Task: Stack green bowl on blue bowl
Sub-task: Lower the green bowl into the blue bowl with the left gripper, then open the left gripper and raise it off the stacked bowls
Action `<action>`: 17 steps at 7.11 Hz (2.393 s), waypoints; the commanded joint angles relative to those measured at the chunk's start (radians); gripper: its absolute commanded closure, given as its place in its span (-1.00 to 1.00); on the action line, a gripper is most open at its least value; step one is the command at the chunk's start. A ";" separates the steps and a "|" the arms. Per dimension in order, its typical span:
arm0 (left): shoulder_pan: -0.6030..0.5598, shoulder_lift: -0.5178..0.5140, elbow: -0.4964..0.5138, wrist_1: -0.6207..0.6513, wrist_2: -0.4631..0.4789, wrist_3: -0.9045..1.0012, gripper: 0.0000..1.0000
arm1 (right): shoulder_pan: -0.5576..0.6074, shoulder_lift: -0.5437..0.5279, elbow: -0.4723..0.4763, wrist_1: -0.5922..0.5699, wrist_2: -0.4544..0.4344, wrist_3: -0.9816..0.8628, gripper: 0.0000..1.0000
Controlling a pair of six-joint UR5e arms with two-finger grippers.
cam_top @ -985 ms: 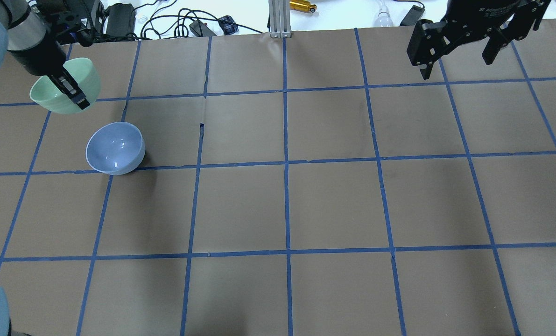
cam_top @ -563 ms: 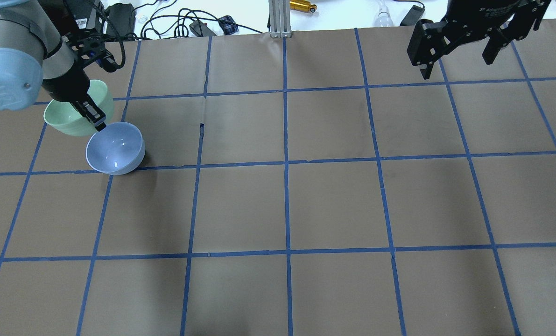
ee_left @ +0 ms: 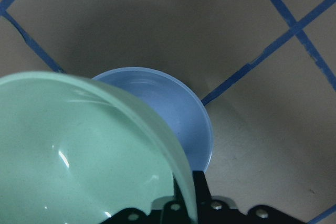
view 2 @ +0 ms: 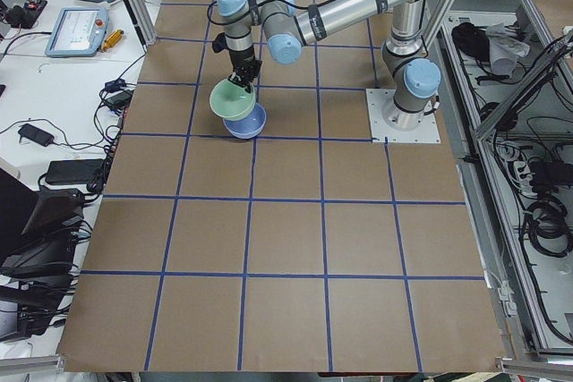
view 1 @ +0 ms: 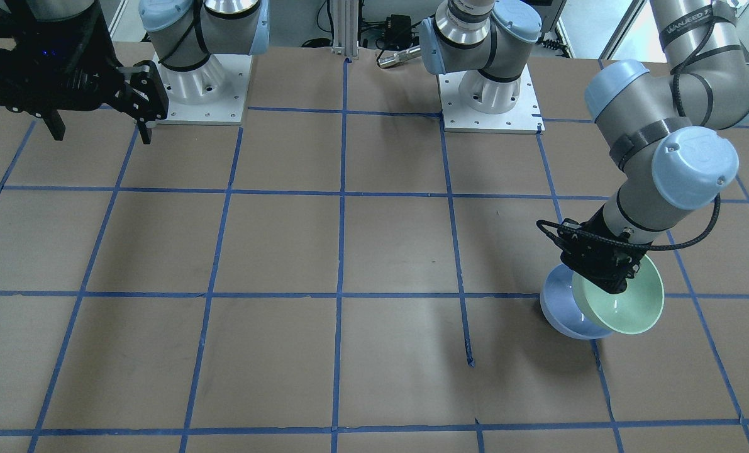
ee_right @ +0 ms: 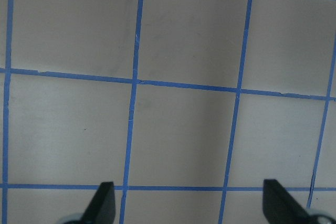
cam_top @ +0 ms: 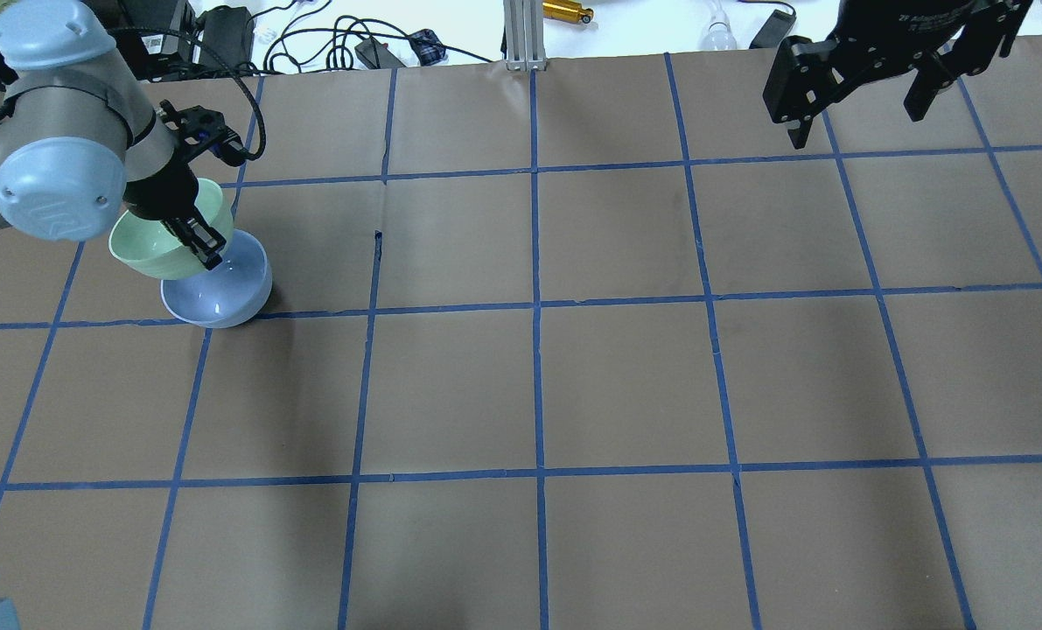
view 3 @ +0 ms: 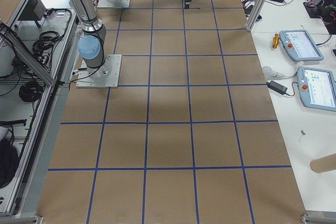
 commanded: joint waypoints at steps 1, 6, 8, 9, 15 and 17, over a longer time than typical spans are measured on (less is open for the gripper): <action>0.000 0.000 -0.082 0.101 -0.001 0.001 1.00 | 0.000 0.000 0.000 0.000 0.000 0.000 -1.00; 0.000 -0.003 -0.089 0.098 -0.008 0.001 -0.71 | 0.001 0.000 0.000 0.000 0.000 0.000 -1.00; -0.008 0.032 -0.074 0.065 -0.013 -0.002 -0.83 | 0.001 0.000 0.000 0.000 0.000 0.000 -1.00; -0.008 0.056 -0.048 0.022 -0.075 -0.011 -0.85 | 0.001 0.000 0.000 0.000 0.000 0.000 -1.00; -0.181 0.173 0.081 -0.245 -0.200 -0.760 -1.00 | 0.001 0.000 0.000 0.000 0.000 0.000 -1.00; -0.203 0.208 0.152 -0.349 -0.150 -0.879 -1.00 | 0.001 0.000 0.000 0.000 0.000 0.000 -1.00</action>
